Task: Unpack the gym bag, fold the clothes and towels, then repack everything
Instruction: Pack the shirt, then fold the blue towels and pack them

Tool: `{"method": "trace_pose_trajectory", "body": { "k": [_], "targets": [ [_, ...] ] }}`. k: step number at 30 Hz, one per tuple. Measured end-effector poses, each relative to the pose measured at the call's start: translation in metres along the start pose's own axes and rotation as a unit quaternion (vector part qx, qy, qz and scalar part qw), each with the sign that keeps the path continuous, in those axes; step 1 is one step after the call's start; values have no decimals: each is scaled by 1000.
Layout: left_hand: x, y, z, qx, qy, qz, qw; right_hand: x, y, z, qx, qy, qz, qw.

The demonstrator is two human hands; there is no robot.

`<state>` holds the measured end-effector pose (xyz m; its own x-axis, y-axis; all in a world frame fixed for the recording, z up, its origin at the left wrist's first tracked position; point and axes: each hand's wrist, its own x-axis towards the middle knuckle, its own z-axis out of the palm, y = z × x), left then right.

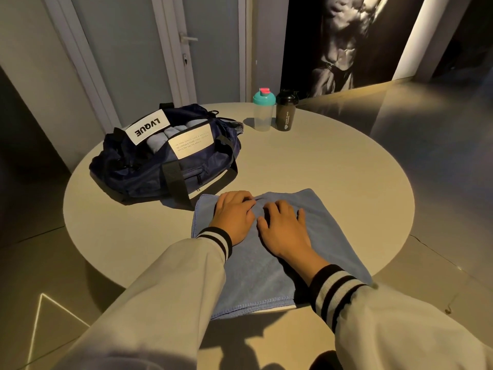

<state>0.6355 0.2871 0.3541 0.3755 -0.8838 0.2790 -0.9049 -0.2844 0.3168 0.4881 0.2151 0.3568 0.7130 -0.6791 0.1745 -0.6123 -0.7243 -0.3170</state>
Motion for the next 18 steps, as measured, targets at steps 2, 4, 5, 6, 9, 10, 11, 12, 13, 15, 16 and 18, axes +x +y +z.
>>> {"method": "trace_pose_trajectory", "body": {
  "k": [2,4,5,6,9,10,11,12,13,15,16,18],
  "targets": [
    [-1,1,0,10,11,-7,1000,1,-1,-2,1,-27,5,1000],
    [-2,3,0,29,7,-19,999,2,-1,-3,-8,-74,16,997],
    [-2,3,0,31,-2,-21,999,3,-1,-3,-15,-92,20,995],
    [-1,3,0,22,-14,-23,999,3,0,-4,-21,-101,21,994],
    [0,3,-2,-24,-42,-37,998,2,0,-3,-12,-81,27,996],
    [0,3,-2,-31,-49,-43,997,1,0,-2,0,-61,27,998],
    [1,3,-2,-35,-56,-47,997,1,0,-2,8,-42,26,999],
    [1,4,-3,-38,-67,-50,996,1,0,-2,9,-32,24,999],
    [1,5,-3,-36,-78,-50,995,1,-1,-2,8,-36,24,999],
    [1,5,-4,-22,-100,-41,994,3,0,-1,-3,-64,26,998],
    [0,6,-4,-10,-107,-35,994,4,0,-1,-10,-79,27,996],
    [0,8,-6,7,-106,-26,994,5,1,-1,-17,-91,25,995]
  ]
}}
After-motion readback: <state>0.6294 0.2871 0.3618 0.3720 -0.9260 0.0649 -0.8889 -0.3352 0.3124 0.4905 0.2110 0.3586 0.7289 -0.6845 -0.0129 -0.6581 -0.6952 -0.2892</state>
